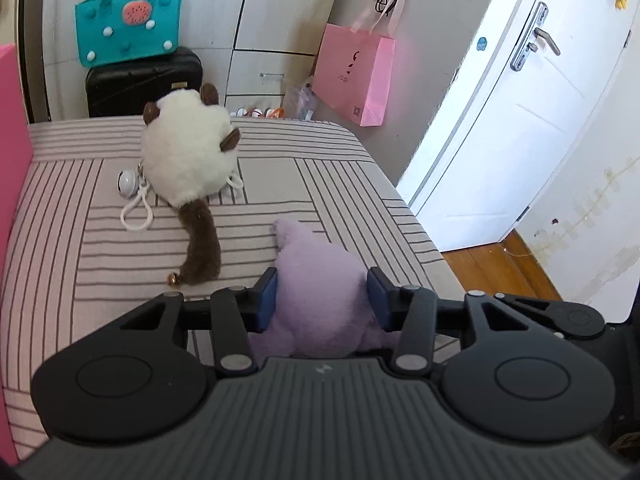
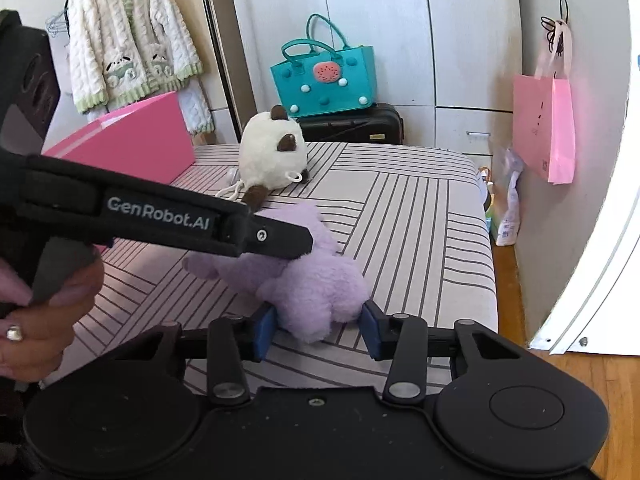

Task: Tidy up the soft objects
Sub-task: 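Close the left tool on the lilac plush while the right tool grips it too, then lift the lilac plush with both tools and carry it over the box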

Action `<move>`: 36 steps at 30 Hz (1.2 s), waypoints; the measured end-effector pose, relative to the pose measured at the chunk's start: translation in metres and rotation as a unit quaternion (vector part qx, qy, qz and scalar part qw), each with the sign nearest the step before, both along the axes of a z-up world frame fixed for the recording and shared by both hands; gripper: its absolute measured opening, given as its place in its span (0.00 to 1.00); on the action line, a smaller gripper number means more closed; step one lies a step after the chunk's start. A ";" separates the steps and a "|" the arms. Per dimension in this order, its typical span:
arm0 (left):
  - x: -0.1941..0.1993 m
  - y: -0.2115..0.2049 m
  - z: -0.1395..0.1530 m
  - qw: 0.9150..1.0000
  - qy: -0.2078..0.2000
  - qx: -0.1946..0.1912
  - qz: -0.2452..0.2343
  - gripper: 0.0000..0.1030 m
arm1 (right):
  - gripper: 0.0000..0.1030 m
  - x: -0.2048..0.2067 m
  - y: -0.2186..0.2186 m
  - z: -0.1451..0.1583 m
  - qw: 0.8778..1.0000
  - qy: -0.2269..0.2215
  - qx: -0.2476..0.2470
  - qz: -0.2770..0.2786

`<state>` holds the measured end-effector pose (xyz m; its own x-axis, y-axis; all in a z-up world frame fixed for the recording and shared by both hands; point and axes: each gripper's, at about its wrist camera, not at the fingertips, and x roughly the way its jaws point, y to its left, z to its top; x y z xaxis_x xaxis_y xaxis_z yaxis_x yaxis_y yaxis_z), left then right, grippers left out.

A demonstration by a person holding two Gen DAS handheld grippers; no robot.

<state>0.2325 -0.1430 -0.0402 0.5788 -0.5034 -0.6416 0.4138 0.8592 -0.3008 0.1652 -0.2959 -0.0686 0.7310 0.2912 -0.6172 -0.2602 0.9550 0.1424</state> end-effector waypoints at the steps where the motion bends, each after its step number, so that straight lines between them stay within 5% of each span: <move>1: -0.002 0.000 0.000 1.000 0.002 -0.002 -0.002 0.44 | 0.47 -0.001 0.002 0.001 1.000 0.000 -0.006 0.000; 12: -0.034 0.015 0.022 0.999 -0.016 -0.015 -0.037 0.44 | 0.51 -0.017 0.014 0.030 1.000 0.012 -0.025 0.002; 27: -0.088 0.063 0.059 0.998 -0.037 0.008 -0.052 0.44 | 0.58 -0.063 0.070 0.071 0.994 -0.003 -0.067 0.084; 36: -0.123 0.100 0.068 0.998 -0.046 0.018 -0.040 0.44 | 0.56 -0.093 0.112 0.089 0.986 -0.024 -0.039 0.159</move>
